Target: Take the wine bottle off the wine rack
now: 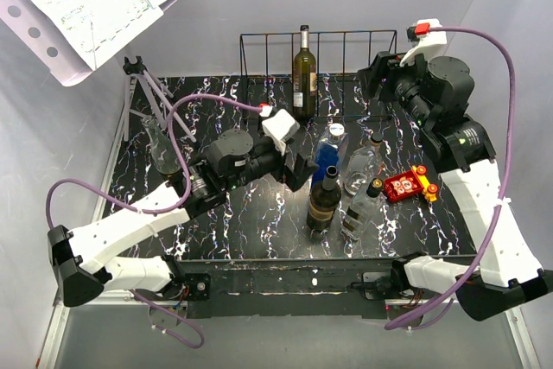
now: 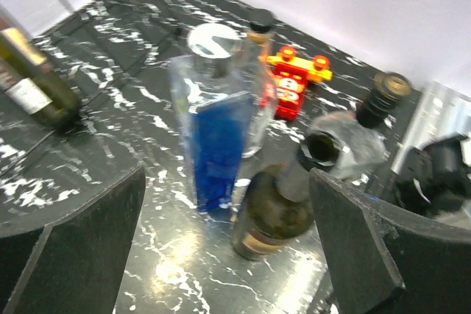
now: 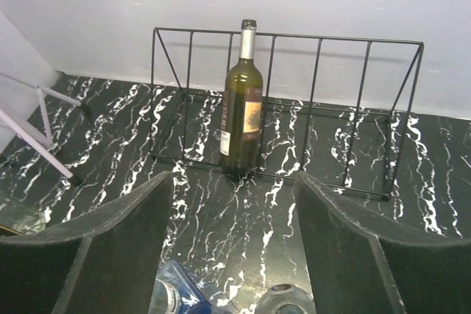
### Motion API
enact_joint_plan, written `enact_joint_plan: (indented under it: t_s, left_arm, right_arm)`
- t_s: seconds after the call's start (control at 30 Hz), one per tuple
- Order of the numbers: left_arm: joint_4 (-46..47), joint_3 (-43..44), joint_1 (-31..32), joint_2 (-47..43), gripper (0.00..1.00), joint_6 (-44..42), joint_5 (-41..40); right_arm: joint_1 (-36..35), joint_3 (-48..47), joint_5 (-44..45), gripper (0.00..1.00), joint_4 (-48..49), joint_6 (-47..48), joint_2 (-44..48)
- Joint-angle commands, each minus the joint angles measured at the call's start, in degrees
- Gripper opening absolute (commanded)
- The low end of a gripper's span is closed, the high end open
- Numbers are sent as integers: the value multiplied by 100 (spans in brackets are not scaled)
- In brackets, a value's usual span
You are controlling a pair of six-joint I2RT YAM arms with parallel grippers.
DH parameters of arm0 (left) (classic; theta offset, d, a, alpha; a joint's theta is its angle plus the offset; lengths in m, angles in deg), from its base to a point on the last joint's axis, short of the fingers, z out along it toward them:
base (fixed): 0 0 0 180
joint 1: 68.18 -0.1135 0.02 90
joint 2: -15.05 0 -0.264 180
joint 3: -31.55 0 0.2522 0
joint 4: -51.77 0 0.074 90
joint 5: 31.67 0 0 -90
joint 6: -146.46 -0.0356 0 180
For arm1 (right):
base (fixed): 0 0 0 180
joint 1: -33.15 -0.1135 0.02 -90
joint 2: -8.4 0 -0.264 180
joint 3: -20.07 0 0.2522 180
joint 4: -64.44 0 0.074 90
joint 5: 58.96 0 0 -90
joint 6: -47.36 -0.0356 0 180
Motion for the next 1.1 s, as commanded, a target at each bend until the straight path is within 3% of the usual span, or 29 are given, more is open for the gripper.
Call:
enact_joint_plan:
  t_s: [0.0,0.23,0.43,0.7,0.8,1.07]
  left_arm:
    - [-245,562,-168,115,93,220,-1368]
    - [-746,1905,-1301,1247,92,608,-1439]
    - [-1159,3417,-2198,2926,88,493,-1370]
    - [-1397,6053,-3007,5237,87,1098,185]
    - [-872,6688,-3183,5994,87,1441,572]
    - [1677,7197,-3385,7382,86,2698,1363]
  right_arm:
    - [82,132,351,75,226,409,17]
    - [363,289,344,76,146,286,77]
    - [363,835,88,76,648,181,596]
    - [381,712,18,75,393,129,614]
    - [372,756,-175,74,489,-56,702]
    - [372,703,-563,72,639,-329,623]
